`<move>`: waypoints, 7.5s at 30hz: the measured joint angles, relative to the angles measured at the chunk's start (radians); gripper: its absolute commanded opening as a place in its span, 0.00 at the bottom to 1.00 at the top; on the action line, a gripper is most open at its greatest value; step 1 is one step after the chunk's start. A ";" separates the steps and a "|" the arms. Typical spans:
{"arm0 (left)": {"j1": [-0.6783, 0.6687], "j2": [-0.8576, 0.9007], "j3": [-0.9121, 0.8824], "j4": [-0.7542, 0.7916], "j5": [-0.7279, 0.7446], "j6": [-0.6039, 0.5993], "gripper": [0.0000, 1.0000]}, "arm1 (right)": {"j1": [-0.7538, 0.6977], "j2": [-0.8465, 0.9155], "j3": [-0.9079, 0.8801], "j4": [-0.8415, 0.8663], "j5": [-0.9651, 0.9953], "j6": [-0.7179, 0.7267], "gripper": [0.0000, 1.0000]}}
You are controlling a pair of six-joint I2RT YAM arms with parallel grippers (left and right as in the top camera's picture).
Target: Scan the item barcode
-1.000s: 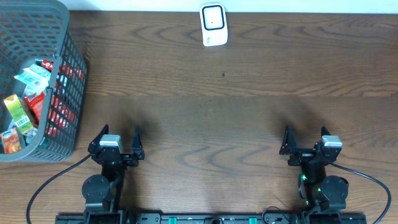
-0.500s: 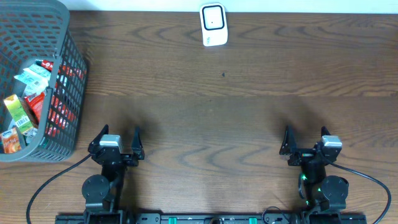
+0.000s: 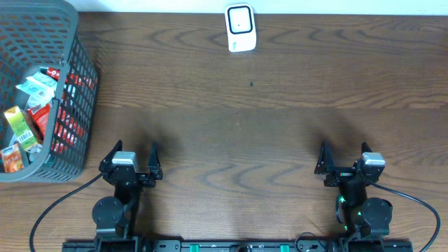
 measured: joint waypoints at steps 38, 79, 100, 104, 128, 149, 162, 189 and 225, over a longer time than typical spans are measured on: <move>0.000 0.000 0.008 -0.013 0.004 -0.004 0.84 | 0.000 0.000 0.000 0.000 0.000 0.000 0.99; 0.005 1.192 1.605 -0.893 0.240 -0.160 0.96 | 0.000 0.000 0.000 0.000 0.000 0.000 0.99; 0.131 1.323 1.701 -0.857 -0.111 -0.344 0.43 | 0.000 0.000 0.000 0.000 0.000 0.000 0.99; 0.275 1.320 1.717 -0.857 -0.174 -0.350 0.58 | 0.000 0.000 0.000 0.000 0.000 0.000 0.99; 0.639 1.692 1.717 -0.911 -0.222 -0.238 0.84 | 0.000 0.000 0.000 0.000 0.000 0.000 0.99; 0.692 1.931 1.716 -0.962 -0.222 -0.195 0.85 | 0.000 0.000 0.000 0.000 0.000 0.000 0.99; 0.692 2.020 1.714 -0.987 -0.222 -0.186 0.85 | 0.000 0.000 0.000 0.000 0.000 0.000 0.99; 0.693 2.020 1.638 -0.925 -0.227 -0.183 0.60 | 0.000 0.000 0.000 0.000 0.000 0.000 0.99; 0.723 2.021 1.598 -0.927 -0.240 -0.187 0.48 | 0.000 0.000 0.000 0.000 0.000 0.000 0.99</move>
